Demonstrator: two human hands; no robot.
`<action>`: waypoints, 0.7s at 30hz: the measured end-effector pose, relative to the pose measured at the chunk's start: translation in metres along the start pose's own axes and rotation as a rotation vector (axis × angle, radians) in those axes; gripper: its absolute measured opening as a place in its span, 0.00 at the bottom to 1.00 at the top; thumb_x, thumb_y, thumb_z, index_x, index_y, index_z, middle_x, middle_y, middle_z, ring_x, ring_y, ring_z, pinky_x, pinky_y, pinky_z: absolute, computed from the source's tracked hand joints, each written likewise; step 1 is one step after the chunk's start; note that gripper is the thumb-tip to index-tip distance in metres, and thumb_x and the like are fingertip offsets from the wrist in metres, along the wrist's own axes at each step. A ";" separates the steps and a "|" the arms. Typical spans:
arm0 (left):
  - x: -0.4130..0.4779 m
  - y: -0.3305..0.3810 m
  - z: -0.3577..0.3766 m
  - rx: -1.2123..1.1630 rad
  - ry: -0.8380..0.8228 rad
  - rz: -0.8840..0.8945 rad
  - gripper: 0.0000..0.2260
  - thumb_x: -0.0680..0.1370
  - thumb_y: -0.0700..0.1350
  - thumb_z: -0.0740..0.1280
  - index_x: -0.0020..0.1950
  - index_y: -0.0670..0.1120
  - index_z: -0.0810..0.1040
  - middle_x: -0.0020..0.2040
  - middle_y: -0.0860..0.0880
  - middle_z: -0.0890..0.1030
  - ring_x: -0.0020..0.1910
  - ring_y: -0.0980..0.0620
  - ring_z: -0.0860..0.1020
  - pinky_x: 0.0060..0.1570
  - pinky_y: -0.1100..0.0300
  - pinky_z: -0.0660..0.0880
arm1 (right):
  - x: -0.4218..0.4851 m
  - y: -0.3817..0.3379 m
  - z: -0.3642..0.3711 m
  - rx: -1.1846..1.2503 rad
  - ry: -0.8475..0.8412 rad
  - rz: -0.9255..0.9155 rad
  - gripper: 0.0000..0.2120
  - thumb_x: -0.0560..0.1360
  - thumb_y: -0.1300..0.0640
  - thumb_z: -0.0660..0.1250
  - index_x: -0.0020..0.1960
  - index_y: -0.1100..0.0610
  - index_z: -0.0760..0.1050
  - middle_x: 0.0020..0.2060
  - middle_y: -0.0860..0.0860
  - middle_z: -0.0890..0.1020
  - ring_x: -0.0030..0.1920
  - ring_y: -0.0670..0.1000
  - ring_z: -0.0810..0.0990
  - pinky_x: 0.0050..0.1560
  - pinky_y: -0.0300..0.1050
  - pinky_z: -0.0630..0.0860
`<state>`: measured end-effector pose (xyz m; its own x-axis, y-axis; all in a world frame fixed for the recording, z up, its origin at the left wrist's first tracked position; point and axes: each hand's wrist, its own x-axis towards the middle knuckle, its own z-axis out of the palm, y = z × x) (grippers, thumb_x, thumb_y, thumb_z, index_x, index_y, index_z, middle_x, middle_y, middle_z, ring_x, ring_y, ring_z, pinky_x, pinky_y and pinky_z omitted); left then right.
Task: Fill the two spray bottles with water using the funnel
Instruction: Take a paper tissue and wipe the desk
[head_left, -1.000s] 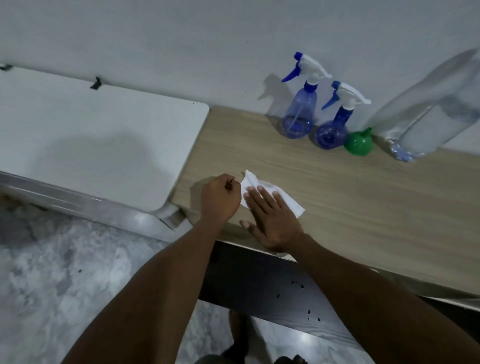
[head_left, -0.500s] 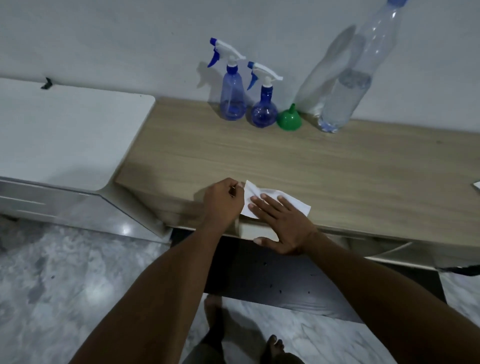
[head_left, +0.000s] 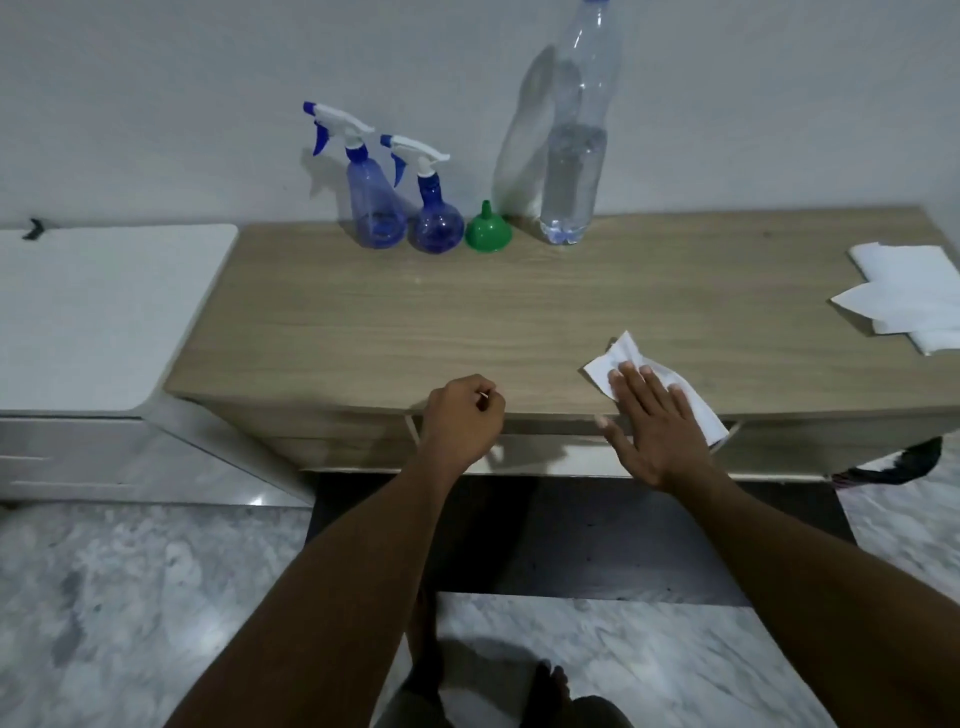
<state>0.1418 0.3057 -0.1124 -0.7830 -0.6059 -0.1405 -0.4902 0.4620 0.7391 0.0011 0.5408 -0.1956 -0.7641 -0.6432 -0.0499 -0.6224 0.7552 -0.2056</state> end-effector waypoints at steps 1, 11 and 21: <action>-0.001 0.000 -0.001 0.004 -0.003 0.004 0.08 0.79 0.50 0.65 0.47 0.51 0.83 0.36 0.57 0.81 0.39 0.58 0.79 0.43 0.64 0.71 | -0.001 -0.004 0.002 0.018 0.018 0.074 0.36 0.79 0.33 0.40 0.82 0.49 0.45 0.81 0.47 0.45 0.80 0.50 0.42 0.79 0.56 0.43; 0.020 -0.034 -0.042 0.013 -0.029 0.013 0.07 0.78 0.51 0.66 0.47 0.53 0.83 0.37 0.55 0.82 0.40 0.54 0.81 0.44 0.61 0.74 | 0.030 -0.119 0.004 0.371 0.106 0.763 0.42 0.81 0.36 0.46 0.79 0.68 0.42 0.79 0.63 0.43 0.79 0.60 0.38 0.78 0.60 0.40; 0.063 -0.121 -0.146 0.035 0.001 0.044 0.08 0.80 0.47 0.65 0.41 0.53 0.80 0.33 0.56 0.80 0.35 0.59 0.78 0.36 0.67 0.68 | 0.082 -0.295 0.031 0.465 0.102 0.855 0.42 0.80 0.40 0.51 0.78 0.69 0.39 0.79 0.63 0.39 0.79 0.59 0.34 0.78 0.60 0.40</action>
<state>0.2074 0.1171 -0.1143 -0.8037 -0.5852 -0.1074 -0.4682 0.5105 0.7212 0.1272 0.2620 -0.1690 -0.9509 0.1288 -0.2813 0.2609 0.8225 -0.5053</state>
